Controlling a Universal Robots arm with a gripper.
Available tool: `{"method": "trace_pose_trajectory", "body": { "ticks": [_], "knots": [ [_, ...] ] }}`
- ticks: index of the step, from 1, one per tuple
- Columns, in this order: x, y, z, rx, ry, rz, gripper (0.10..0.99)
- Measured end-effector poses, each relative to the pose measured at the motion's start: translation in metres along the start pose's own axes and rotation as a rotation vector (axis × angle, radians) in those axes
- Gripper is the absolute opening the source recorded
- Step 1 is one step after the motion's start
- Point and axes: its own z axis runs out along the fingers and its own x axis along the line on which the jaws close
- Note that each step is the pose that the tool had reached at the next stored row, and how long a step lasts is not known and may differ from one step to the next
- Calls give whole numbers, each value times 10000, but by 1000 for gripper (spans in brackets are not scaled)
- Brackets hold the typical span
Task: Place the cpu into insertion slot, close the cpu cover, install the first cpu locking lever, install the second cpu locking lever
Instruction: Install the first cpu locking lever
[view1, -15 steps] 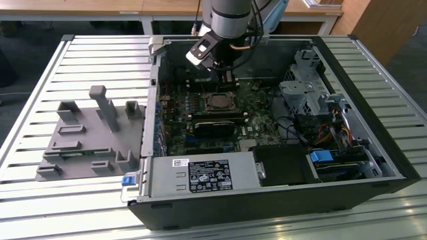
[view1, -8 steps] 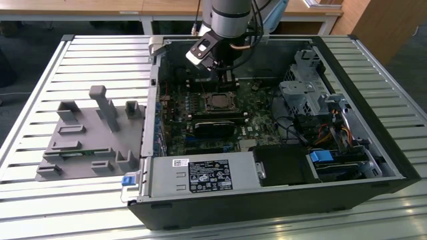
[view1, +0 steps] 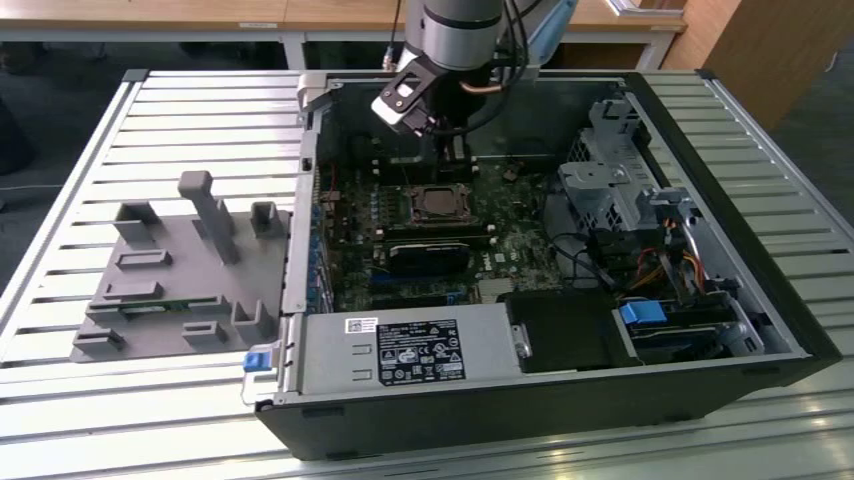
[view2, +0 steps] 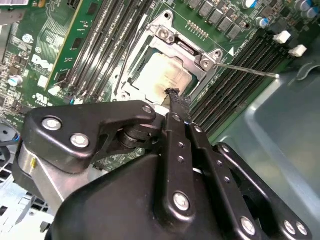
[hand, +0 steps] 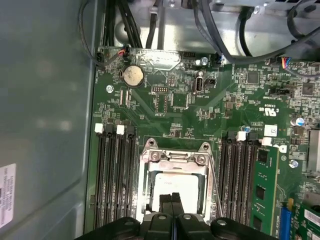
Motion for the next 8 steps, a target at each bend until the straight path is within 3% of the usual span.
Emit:
{"method": "trace_pose_trajectory", "body": {
  "ticks": [5,8],
  "knots": [
    [1,0,-130,-1,-7,0,106],
    [1,0,-247,-2,-9,1,106]
  ]
}}
